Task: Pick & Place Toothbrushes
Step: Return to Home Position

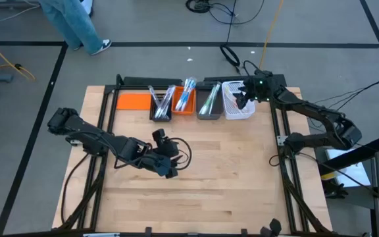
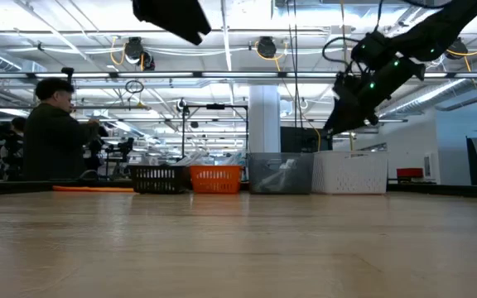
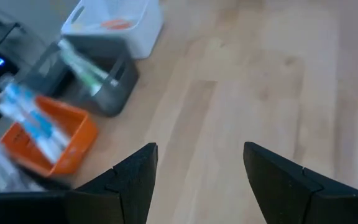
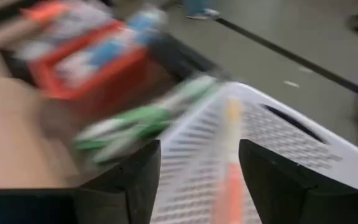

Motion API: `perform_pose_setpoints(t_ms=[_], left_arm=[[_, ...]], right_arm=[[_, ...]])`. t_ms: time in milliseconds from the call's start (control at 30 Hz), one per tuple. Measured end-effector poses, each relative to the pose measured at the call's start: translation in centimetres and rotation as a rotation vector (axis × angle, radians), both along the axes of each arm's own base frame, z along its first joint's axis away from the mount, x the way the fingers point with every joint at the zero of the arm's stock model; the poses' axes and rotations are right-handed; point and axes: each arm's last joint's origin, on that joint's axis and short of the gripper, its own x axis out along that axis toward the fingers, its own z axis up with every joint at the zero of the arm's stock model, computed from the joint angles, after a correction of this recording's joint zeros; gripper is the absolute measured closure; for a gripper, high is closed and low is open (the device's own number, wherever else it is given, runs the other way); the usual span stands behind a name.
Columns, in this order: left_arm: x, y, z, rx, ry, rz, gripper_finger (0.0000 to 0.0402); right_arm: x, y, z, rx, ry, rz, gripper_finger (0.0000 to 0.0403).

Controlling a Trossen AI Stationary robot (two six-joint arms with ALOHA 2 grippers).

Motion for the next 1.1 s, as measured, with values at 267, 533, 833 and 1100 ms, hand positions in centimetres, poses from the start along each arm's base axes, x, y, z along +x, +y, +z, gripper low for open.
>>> perform_pose_setpoints(t_ms=[267, 533, 833, 1100], left_arm=[[-1.4, 0.5, 0.5, 0.048, 0.037, 0.054, 0.016], [-6.7, 1.3, 0.4, 0.078, -0.092, 0.131, 0.016], [-13.1, 3.3, -3.8, -0.017, -0.325, 0.086, 0.016], [-14.9, 4.6, -7.8, 0.039, -0.389, 0.065, 0.016]], right_arm=[[-0.9, 4.0, 2.5, 0.098, -0.112, 0.27, 0.0182], [-0.9, 10.5, 0.8, 0.213, -0.226, 0.566, 0.0187], [-1.1, 15.9, -3.0, 0.101, -0.514, 0.744, 0.0188], [-2.0, 18.3, -5.8, -0.109, -0.608, 0.72, 0.0188]])
